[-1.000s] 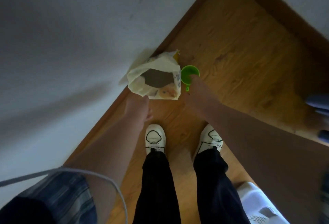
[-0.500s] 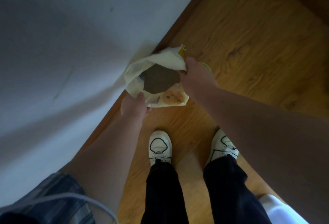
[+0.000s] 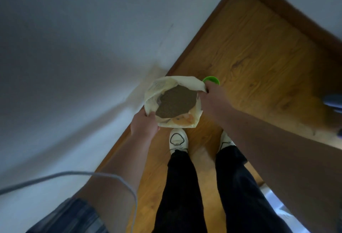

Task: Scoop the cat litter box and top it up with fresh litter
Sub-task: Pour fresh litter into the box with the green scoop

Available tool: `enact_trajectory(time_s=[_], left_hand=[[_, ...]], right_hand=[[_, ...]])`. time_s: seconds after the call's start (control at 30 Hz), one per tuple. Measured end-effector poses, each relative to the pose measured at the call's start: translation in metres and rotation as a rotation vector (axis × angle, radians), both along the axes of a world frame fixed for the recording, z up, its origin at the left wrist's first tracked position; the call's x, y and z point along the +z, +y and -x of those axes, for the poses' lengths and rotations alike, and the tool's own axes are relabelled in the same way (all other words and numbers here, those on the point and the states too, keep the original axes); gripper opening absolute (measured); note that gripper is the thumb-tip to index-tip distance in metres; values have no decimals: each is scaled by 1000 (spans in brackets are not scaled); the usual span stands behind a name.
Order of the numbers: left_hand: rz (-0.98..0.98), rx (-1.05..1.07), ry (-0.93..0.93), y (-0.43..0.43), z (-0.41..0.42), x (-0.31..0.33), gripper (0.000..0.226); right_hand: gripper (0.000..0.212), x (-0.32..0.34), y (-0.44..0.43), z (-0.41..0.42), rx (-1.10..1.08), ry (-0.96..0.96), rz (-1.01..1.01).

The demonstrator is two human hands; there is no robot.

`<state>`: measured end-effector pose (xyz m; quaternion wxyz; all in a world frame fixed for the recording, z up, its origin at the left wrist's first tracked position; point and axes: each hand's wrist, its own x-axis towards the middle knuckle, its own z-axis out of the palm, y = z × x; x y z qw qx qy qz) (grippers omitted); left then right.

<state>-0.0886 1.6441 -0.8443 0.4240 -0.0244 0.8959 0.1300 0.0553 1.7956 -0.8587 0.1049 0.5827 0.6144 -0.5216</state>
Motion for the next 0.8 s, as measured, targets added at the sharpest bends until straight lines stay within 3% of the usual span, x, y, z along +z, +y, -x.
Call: enact_trajectory(time_s=[0.3,0.43,0.63,0.8], left_hand=[[-53,-335,126,19,18,223,25],[-178,-434,153,24,22,333,26],[-362,-630,173,40,15,477,26],[-503,-742,145,68,2,554,22]], right_hand=[[9,232,-13,-23,-202,52,38],[21,345,-10,-35,-249,96,-19],[16,496,-15,-68,-345,178,-204],[15,578,-23,-104,-502,232,-363]])
